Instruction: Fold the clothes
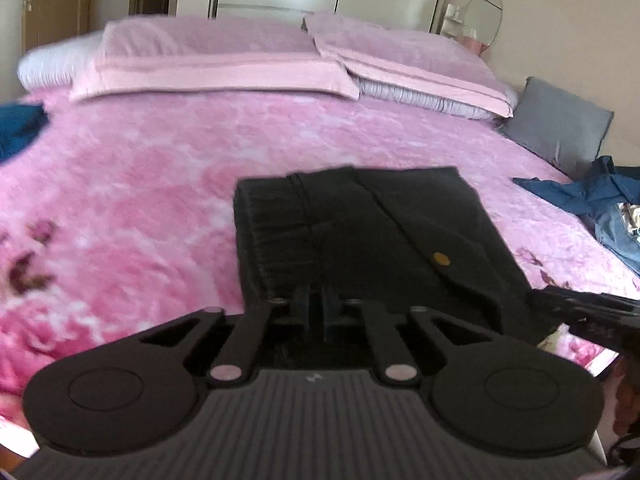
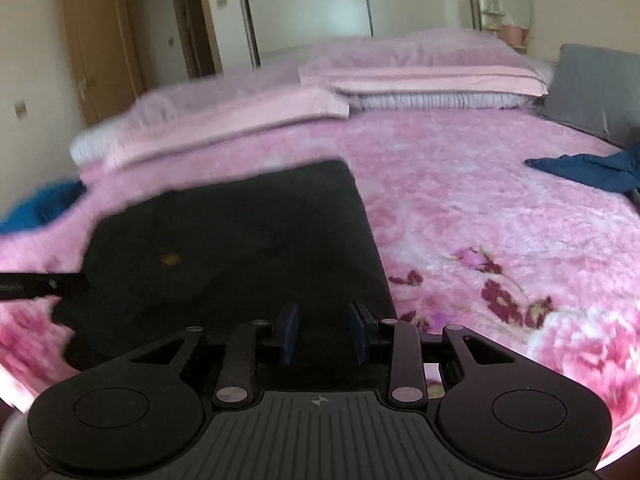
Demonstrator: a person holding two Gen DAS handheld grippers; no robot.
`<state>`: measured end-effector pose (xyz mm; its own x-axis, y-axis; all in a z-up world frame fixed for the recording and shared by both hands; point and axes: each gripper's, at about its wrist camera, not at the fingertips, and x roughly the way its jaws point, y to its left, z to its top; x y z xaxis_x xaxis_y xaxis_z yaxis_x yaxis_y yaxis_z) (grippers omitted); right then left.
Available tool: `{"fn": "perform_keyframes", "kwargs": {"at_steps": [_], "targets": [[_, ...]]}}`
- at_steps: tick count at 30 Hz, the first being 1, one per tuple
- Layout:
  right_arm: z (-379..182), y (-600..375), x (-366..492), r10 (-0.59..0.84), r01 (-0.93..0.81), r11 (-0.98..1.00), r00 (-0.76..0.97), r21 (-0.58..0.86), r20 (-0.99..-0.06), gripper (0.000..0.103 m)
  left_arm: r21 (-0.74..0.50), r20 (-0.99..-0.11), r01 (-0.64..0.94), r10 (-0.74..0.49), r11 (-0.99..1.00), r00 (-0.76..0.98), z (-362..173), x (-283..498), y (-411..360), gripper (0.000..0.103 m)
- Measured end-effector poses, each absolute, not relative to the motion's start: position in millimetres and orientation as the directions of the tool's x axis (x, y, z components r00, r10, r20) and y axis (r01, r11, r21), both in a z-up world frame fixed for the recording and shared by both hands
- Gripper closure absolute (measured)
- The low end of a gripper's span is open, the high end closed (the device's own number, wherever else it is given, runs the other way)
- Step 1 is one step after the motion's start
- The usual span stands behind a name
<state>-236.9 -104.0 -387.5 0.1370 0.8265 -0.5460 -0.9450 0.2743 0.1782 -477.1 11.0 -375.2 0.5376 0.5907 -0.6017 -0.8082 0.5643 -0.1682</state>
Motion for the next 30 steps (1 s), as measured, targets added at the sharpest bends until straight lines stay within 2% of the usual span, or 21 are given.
{"fn": "perform_keyframes", "kwargs": {"at_steps": [3, 7, 11, 13, 19, 23, 27, 30], "targets": [[-390.2, -115.4, -245.6, 0.810, -0.948, 0.276, 0.142, 0.157, -0.569, 0.070, -0.184, -0.625, -0.802, 0.563, 0.567, 0.541, -377.0, -480.6, 8.2, 0.091], [-380.3, -121.7, -248.8, 0.803, -0.943, 0.295, 0.158, 0.154, -0.575, 0.070, -0.234, -0.609, -0.781, 0.539, 0.579, 0.582, -365.8, -486.9, 22.4, 0.091], [-357.5, -112.4, -245.6, 0.816, -0.938, 0.305, 0.168, 0.166, -0.553, 0.070, -0.260, -0.561, -0.718, 0.504, 0.646, 0.657, -345.5, -485.6, 62.2, 0.091], [-358.9, -91.1, -242.6, 0.800, -0.939, 0.312, 0.175, 0.147, -0.574, 0.070, -0.250, -0.573, -0.688, 0.468, 0.682, 0.673, -343.4, -474.4, 91.2, 0.092], [-370.6, -37.8, -245.9, 0.664, -0.881, 0.445, 0.207, 0.158, -0.718, 0.070, -0.240, -0.689, -0.587, 0.290, 0.773, 0.664, -339.6, -443.5, 170.4, 0.092], [-347.1, -12.0, -245.2, 0.540, -0.823, 0.546, 0.202, 0.158, -0.817, 0.070, -0.293, -0.767, -0.561, 0.161, 0.774, 0.621, -316.5, -443.3, 212.2, 0.091], [-299.9, -13.3, -261.2, 0.451, -0.669, 0.718, 0.237, 0.192, -0.860, 0.070, -0.300, -0.822, -0.441, 0.006, 0.846, 0.570, -288.4, -428.4, 242.4, 0.086], [-277.9, -31.9, -290.6, 0.417, -0.485, 0.834, 0.240, 0.264, -0.876, 0.070, -0.290, -0.852, -0.300, -0.103, 0.909, 0.514, -276.4, -409.4, 252.3, 0.083]]}}
